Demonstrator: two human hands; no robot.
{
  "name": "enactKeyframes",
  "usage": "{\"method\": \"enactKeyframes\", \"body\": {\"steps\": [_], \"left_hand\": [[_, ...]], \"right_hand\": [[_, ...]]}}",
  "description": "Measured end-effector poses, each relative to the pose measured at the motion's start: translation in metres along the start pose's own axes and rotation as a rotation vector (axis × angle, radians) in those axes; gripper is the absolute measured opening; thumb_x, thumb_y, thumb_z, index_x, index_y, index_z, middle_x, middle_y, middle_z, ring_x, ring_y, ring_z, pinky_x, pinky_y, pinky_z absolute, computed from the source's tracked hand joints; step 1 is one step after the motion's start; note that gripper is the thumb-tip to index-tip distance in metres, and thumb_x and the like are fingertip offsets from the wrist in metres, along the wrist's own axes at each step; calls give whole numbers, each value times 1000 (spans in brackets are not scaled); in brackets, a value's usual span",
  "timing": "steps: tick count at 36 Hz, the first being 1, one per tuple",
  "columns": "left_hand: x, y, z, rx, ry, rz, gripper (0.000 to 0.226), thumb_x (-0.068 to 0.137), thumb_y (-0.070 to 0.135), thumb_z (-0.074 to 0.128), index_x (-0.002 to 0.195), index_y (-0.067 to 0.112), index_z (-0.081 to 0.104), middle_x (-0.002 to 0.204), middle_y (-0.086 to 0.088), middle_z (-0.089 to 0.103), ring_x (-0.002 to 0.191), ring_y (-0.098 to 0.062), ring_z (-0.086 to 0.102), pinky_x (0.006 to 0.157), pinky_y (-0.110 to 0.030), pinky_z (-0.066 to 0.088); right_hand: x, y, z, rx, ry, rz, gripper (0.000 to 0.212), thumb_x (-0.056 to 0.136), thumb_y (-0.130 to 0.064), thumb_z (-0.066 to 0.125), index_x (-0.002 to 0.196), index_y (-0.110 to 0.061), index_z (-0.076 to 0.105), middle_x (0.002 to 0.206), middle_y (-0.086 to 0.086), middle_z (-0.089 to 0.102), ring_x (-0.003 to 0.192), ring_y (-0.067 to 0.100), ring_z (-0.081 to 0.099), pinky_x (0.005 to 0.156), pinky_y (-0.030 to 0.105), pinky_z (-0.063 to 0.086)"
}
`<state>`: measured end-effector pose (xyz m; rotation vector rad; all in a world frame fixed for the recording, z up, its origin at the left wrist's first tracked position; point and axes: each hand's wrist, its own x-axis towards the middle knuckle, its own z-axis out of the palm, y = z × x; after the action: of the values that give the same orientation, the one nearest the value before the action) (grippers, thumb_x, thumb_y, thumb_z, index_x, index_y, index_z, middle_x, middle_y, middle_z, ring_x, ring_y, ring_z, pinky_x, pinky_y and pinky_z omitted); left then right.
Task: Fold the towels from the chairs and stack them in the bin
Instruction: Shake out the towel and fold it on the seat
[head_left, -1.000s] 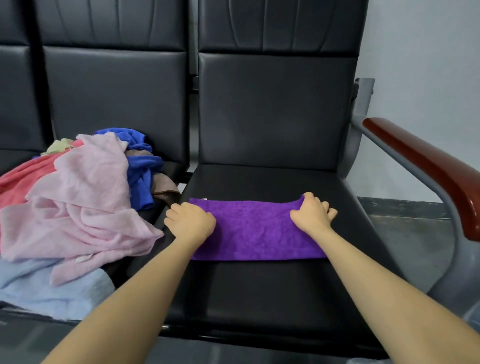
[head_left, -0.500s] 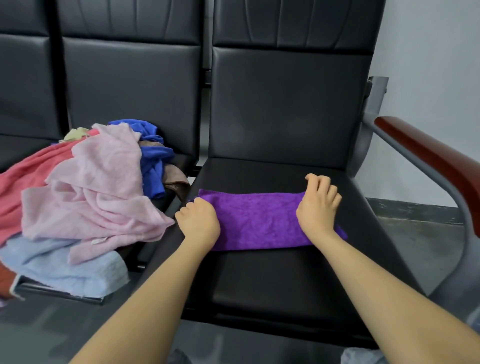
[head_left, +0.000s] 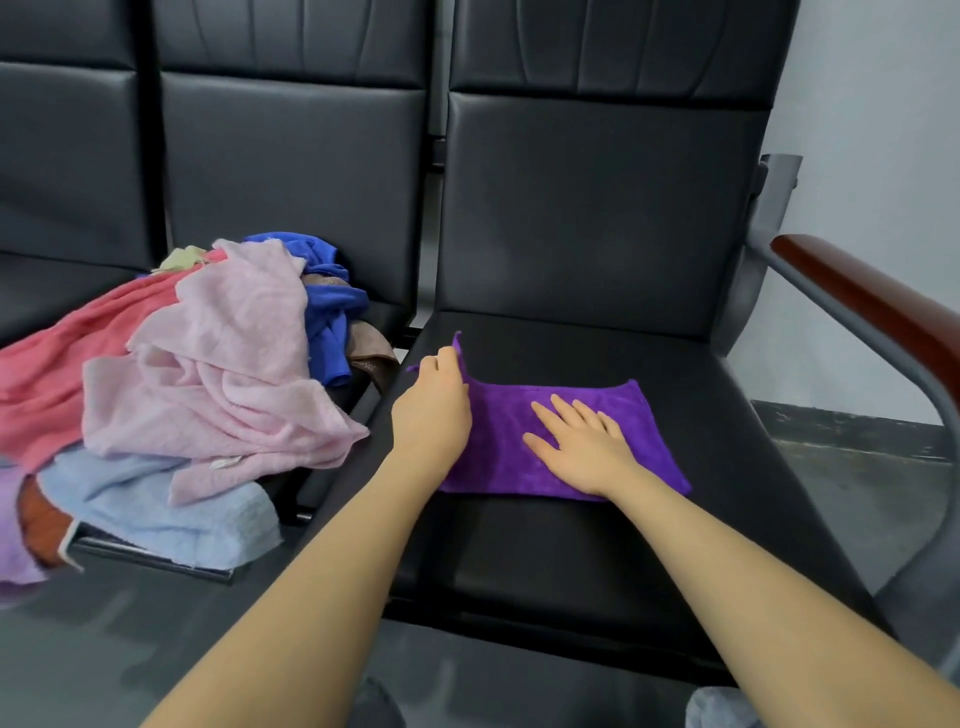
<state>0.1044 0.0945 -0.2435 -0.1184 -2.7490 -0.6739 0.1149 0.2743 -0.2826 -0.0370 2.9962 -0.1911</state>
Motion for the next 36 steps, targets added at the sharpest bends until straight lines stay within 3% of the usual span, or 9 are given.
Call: {"method": "enactKeyframes", "body": {"steps": [6,11,15,18,21,25,29,33,36], "left_hand": [[-4,17,-15,-150,37,51,33,96,17,50,128,15,43,121,-6,52,101,-27,58,77,-35,47],[-6,35,-20,-420,-10,4,30,93,12,51,123,14,49,113,-6,63,100,-24,60,84,-37,49],[-6,49,-11,-514,-52,-44,32,93,14,52,125,13,49,112,-5,63,88,-15,55,74,-28,44],[-5,63,0,-572,-86,-45,33,93,14,53,126,12,50,117,-5,61,86,-12,52,75,-26,42],[-5,80,14,-642,-204,-28,37,93,16,56,129,12,47,115,-3,61,88,-12,53,77,-26,44],[-13,98,32,-773,-492,-59,36,99,19,45,133,8,42,100,-2,64,79,-22,67,73,-33,52],[-15,92,39,-495,-368,27,35,101,24,36,131,7,45,105,-7,64,86,-19,62,77,-30,47],[-15,81,38,-186,-152,8,30,97,18,38,125,10,48,124,-10,52,115,-30,49,94,-39,36],[-17,72,38,25,-127,-63,32,95,19,42,126,10,44,129,-13,45,118,-33,42,96,-39,33]], "right_hand": [[2,-21,-1,180,21,38,59,97,-56,33,150,-36,20,160,-6,11,147,21,8,117,41,6],[-1,-13,-9,637,189,42,38,97,-25,49,135,-26,48,146,1,40,136,26,34,113,49,25],[-14,13,-14,545,326,160,28,96,-20,49,123,-23,57,130,2,52,122,24,45,106,41,32],[-21,32,-18,566,361,217,23,97,-25,47,116,-24,61,126,1,56,117,24,49,103,40,35],[-25,46,-23,550,367,266,27,100,-31,41,114,-21,62,127,1,56,121,27,47,101,39,31],[-28,58,-28,603,325,344,39,102,-39,33,108,-18,65,123,4,61,123,29,46,103,42,25],[-32,58,-30,486,280,382,47,97,-54,35,105,-20,67,117,2,64,123,29,43,102,40,24],[-32,50,-27,308,251,366,40,86,-60,54,93,-22,64,113,1,60,118,29,42,99,40,28],[-27,45,-24,268,226,419,49,87,-57,56,111,-15,62,124,7,53,122,31,42,102,41,30]]}}
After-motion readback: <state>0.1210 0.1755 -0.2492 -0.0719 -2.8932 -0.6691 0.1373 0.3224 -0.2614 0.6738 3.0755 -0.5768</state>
